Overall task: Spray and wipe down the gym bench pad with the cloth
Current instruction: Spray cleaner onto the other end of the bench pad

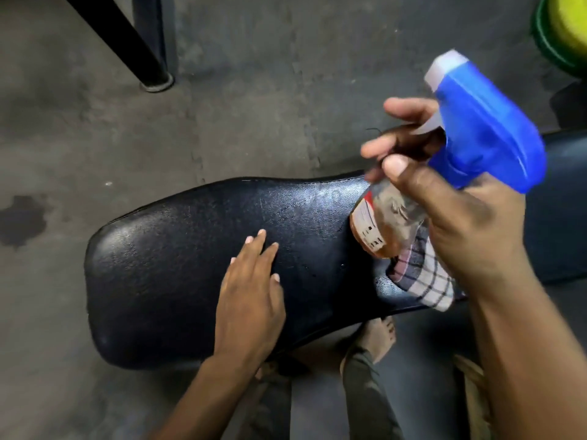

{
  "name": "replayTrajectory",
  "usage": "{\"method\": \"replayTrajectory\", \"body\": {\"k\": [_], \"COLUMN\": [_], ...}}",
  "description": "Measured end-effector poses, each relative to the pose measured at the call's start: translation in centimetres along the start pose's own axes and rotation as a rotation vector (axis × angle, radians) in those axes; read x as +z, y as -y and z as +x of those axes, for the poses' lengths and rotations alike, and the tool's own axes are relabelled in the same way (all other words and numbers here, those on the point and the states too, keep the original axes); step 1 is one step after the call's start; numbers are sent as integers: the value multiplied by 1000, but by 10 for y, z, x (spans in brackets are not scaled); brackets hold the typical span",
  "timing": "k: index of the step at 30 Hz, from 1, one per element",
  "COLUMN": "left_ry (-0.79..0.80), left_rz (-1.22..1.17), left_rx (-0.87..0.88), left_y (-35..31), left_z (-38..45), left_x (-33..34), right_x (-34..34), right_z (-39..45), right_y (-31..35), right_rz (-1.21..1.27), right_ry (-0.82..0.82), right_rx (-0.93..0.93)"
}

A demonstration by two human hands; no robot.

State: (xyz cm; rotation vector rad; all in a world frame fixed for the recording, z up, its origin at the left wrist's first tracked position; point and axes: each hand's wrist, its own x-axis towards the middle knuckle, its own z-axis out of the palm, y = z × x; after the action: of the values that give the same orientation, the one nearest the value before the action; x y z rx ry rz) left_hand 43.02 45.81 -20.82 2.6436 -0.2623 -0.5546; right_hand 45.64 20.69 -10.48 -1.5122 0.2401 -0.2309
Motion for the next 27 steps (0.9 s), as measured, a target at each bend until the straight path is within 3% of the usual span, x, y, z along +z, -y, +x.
{"method": "replayTrajectory", "body": {"k": [3,6,16,22,27], "left_ry": [-18,-48,5,10,-58], "left_rz": [1,6,-27,-20,-82], "left_rx": [22,43,188,260,198], "left_y": [3,7,42,52,55], "left_z": [-3,-2,2,3,-1], "left_x": [4,5,4,2,4], "right_x": [16,33,75,91,104], "right_z": [-27,-79,-189,-200,-213], "right_y": [-2,-9,-99,-122,-134], "right_rz": [-27,8,-79,-235,-231], "right_ry": [-63,-188,-586,-508,-404], "right_rx": [32,176,554,545,612]}}
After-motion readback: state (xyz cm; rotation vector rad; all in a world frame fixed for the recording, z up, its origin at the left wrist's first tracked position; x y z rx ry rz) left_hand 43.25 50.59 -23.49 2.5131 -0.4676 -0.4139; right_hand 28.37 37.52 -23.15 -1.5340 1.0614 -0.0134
